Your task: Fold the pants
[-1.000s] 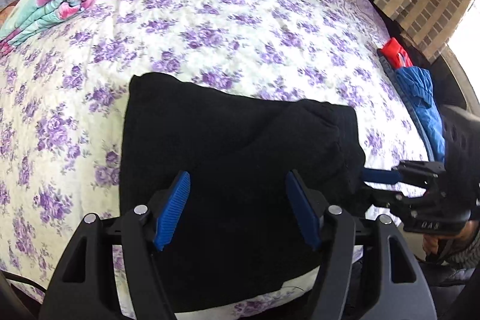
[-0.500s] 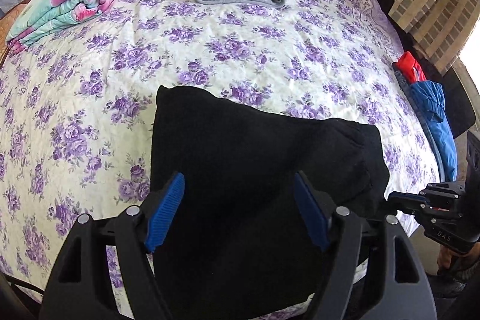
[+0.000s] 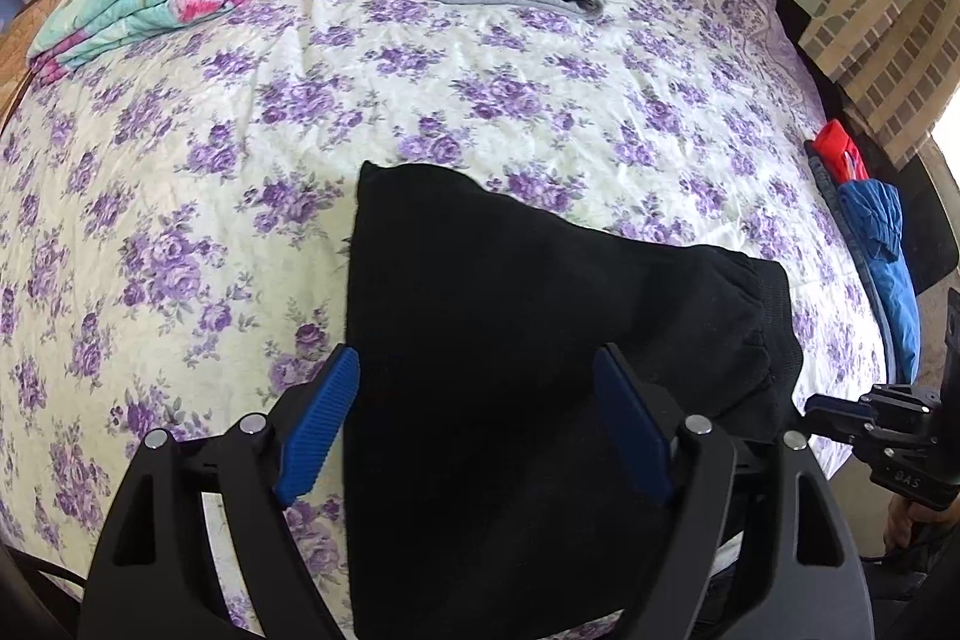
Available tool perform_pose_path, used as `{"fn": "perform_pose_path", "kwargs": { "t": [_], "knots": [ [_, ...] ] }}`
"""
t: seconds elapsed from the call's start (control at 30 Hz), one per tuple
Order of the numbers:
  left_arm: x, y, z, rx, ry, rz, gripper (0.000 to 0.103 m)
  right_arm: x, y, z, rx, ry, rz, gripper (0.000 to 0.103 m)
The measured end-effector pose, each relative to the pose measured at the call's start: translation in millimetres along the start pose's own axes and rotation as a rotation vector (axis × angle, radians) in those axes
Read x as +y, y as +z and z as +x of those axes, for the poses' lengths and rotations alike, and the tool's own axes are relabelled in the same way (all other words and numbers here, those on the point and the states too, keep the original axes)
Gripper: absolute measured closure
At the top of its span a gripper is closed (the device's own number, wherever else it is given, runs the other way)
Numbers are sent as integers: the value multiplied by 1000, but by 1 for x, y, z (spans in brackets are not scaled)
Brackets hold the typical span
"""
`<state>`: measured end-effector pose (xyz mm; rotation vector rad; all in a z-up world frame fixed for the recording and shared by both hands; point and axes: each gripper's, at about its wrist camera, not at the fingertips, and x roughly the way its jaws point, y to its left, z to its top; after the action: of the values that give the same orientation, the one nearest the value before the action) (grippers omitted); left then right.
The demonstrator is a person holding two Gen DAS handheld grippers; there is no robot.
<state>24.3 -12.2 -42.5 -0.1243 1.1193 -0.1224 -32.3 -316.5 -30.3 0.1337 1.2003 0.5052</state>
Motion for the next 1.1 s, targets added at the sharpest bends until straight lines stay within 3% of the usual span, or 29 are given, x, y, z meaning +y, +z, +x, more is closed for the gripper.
{"fn": "perform_pose_path", "kwargs": {
  "t": [0.47, 0.57, 0.7, 0.77, 0.9, 1.1],
  "knots": [
    [54, -17, -1, 54, 47, -160, 23, 21, 1, 22, 52, -16, -118, 69],
    [55, -18, 0, 63, 51, -164, 23, 17, -2, 19, 62, -31, -112, 51],
    [54, -19, 0, 67, 52, -163, 22, 7, -7, 14, 46, 70, -46, 48],
    [53, -20, 1, 75, 54, -160, 22, 10, -7, 18, 48, 62, -58, 51],
    [51, -21, 2, 92, 58, -147, 22, 9, -1, 10, 19, 49, -69, 85],
    [50, -20, 0, 90, 60, -149, 21, 25, 7, -23, 23, 41, -140, 96]
  ]
}}
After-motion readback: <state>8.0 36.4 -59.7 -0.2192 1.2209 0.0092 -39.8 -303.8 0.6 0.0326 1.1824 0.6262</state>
